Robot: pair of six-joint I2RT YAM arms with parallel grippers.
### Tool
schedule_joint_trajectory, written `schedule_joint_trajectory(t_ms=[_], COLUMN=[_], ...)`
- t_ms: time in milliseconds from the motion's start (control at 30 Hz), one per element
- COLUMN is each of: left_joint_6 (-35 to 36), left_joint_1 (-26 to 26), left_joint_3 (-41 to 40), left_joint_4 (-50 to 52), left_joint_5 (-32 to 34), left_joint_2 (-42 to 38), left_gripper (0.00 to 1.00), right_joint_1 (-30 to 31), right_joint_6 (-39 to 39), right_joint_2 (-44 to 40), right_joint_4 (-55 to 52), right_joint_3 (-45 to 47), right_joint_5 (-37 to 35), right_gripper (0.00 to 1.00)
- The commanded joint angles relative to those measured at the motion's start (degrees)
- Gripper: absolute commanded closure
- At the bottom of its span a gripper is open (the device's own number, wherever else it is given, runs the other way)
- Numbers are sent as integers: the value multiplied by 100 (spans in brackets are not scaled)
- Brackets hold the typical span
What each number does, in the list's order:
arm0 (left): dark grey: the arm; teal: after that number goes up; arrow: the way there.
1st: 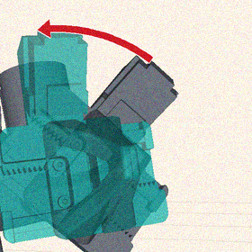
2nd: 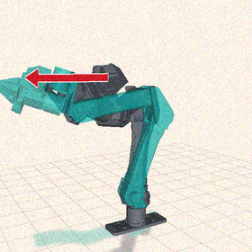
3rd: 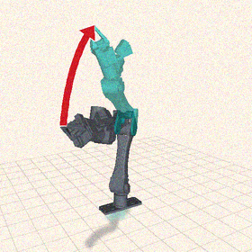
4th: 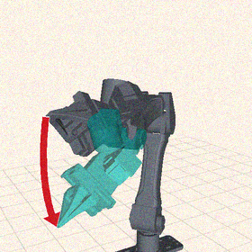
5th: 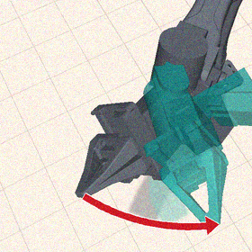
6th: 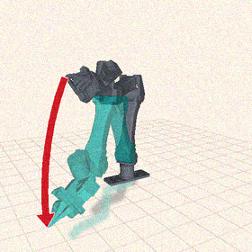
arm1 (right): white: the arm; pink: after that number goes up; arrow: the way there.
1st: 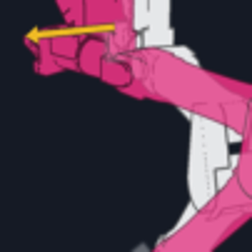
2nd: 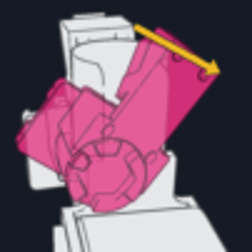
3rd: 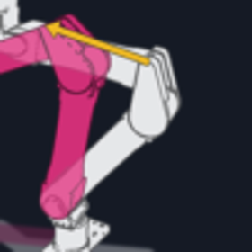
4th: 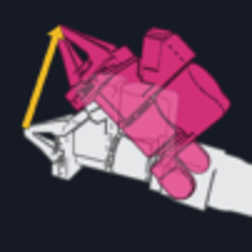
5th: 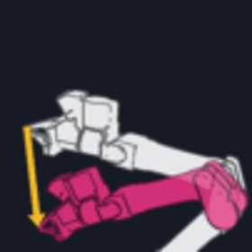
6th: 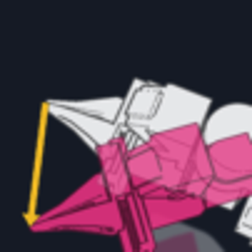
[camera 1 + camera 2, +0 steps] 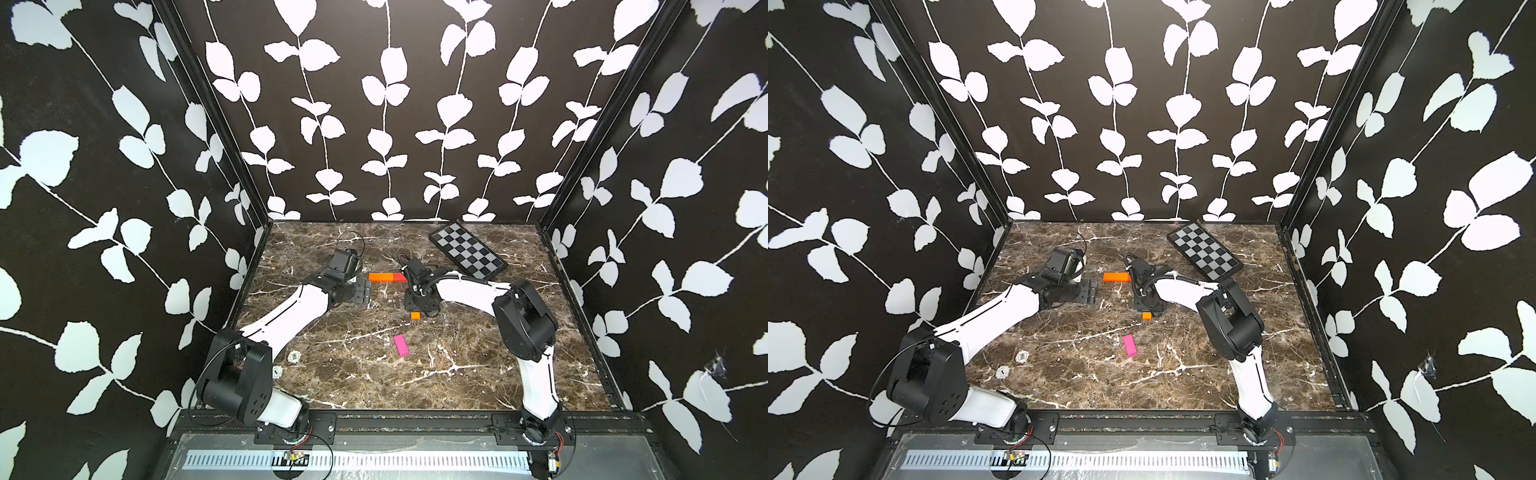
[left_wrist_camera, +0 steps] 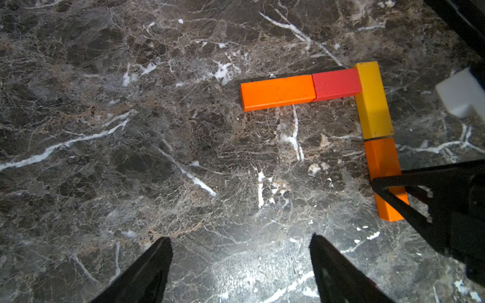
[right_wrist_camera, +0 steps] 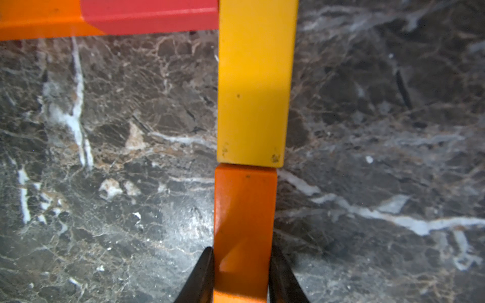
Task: Assemble the number 7 with building blocks
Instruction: Assemble the building block at the center of the board.
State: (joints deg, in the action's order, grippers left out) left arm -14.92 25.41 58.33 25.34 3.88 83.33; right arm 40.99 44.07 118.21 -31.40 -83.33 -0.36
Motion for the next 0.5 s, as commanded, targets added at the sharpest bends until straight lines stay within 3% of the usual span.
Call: schedule_joint_trajectory(t_ms=[0, 467], left_joint_6=[64, 61], left_joint_1=[-6, -2], left_joint_3=[-32, -32], left_joint_4=[-21, -21], left_joint_5=[-1, 1], left_joint_2=[-89, -88], left_gripper=[15, 15], right_joint_1=[-147, -163], right_joint_6=[-21, -69], right_joint_2=[391, 409], right_joint_4=[-451, -424], right_joint_3=[89, 72], right_joint_5=[-276, -196], right_gripper=[68, 68])
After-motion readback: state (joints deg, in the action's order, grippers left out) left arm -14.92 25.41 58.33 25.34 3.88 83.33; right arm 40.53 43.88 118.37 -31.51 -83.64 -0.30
